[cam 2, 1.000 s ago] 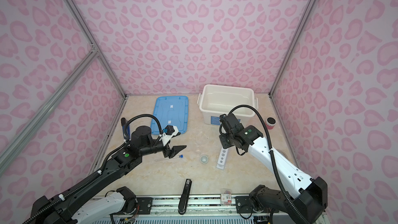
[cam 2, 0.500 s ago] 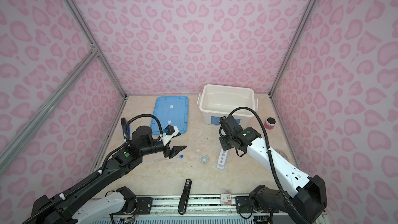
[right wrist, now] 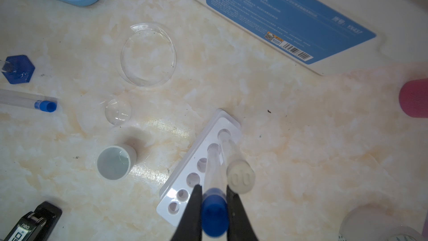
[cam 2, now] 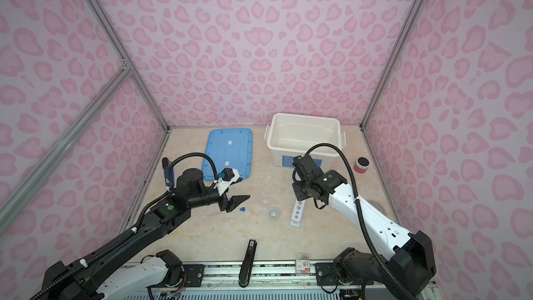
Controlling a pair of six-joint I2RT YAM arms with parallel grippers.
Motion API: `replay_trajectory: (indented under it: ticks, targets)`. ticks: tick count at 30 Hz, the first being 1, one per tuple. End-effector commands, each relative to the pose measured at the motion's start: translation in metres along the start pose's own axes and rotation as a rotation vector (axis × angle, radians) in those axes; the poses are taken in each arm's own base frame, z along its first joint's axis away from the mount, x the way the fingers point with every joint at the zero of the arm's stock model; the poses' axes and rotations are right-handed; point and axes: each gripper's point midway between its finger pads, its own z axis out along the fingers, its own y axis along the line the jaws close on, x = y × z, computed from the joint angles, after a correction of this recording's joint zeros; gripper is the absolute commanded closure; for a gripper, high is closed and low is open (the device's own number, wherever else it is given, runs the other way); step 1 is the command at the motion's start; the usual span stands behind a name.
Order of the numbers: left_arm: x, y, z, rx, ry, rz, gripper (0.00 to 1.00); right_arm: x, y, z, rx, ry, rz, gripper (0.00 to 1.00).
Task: Organize the chemistry lab equipment
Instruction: 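Lower the tube into a rack hole and open the right gripper, then raise the right gripper off the rack while the left gripper moves over another blue-capped tube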
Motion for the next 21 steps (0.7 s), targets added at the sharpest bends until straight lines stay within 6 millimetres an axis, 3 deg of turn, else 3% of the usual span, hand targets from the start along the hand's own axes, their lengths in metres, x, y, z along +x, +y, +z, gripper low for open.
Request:
replay_trajectory:
  ticks: [1,11,21]
  targets:
    - [-0.006,-0.001,0.0,0.007,-0.025,0.021,0.23,0.007,0.001,0.004,-0.002,0.028,0.001,0.83]
    - [-0.006,0.0,0.0,0.008,-0.018,0.025,0.22,-0.006,0.001,-0.016,-0.015,-0.01,0.0,0.69]
    - [0.015,-0.001,0.002,-0.001,0.056,0.027,0.23,-0.03,0.001,-0.054,-0.04,-0.14,-0.01,0.67]
